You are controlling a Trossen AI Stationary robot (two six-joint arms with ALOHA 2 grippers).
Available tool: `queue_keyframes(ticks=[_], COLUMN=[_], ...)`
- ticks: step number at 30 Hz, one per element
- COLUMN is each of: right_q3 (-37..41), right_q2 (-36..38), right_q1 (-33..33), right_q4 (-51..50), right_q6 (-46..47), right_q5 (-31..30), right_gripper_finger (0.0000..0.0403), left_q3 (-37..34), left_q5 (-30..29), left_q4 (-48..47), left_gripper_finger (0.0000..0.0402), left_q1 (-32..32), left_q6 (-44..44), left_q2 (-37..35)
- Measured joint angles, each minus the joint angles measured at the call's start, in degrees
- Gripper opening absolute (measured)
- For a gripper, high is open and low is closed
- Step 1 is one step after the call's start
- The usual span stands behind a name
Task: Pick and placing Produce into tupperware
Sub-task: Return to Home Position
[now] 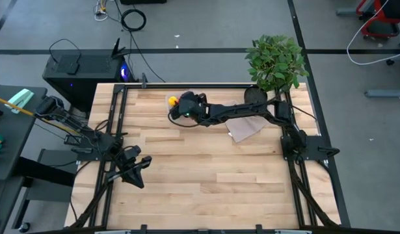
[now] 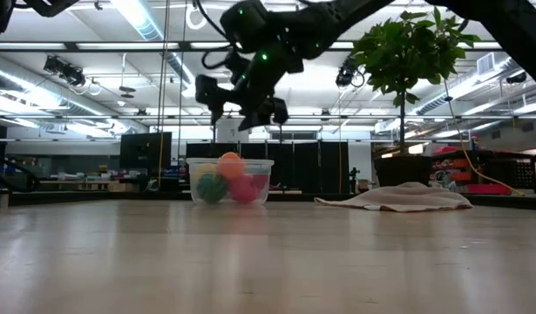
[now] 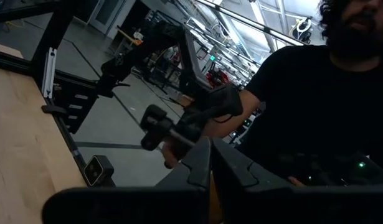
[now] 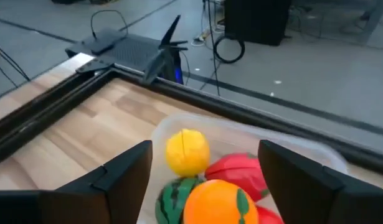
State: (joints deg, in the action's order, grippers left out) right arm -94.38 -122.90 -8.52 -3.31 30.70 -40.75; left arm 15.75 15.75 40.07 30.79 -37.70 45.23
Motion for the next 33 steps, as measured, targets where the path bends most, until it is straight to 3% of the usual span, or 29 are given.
queue_keyframes(ticks=[12, 18, 23, 28, 33], right_q3=[-15.8, -21.7, -21.9, -19.6, -16.9], right_q2=[0.0, 0.1, 0.0, 0.0, 0.0], right_q1=[5.8, 12.9, 19.6, 25.5, 30.3], right_q4=[-25.3, -39.0, -44.8, -45.1, -43.4], right_q6=[-1.7, 2.9, 6.8, 11.3, 15.0], right_q5=[-1.3, 0.5, 3.3, 6.0, 7.6], right_gripper_finger=[0.019, 0.0098, 0.0012, 0.0014, 0.0006], left_q3=[0.0, 0.0, 0.0, 0.0, 0.0], left_q5=[0.0, 0.0, -0.3, -3.0, -11.4], left_q4=[0.1, 0.2, 3.8, 8.1, 9.3], left_gripper_finger=[0.0019, 0.0018, 0.0007, 0.001, 0.0017], left_q1=[0.0, 0.0, 0.0, 0.0, -0.1], left_q6=[0.9, 0.9, 1.0, 5.9, 18.0], left_q2=[0.0, 0.0, 0.0, 0.0, 0.0])
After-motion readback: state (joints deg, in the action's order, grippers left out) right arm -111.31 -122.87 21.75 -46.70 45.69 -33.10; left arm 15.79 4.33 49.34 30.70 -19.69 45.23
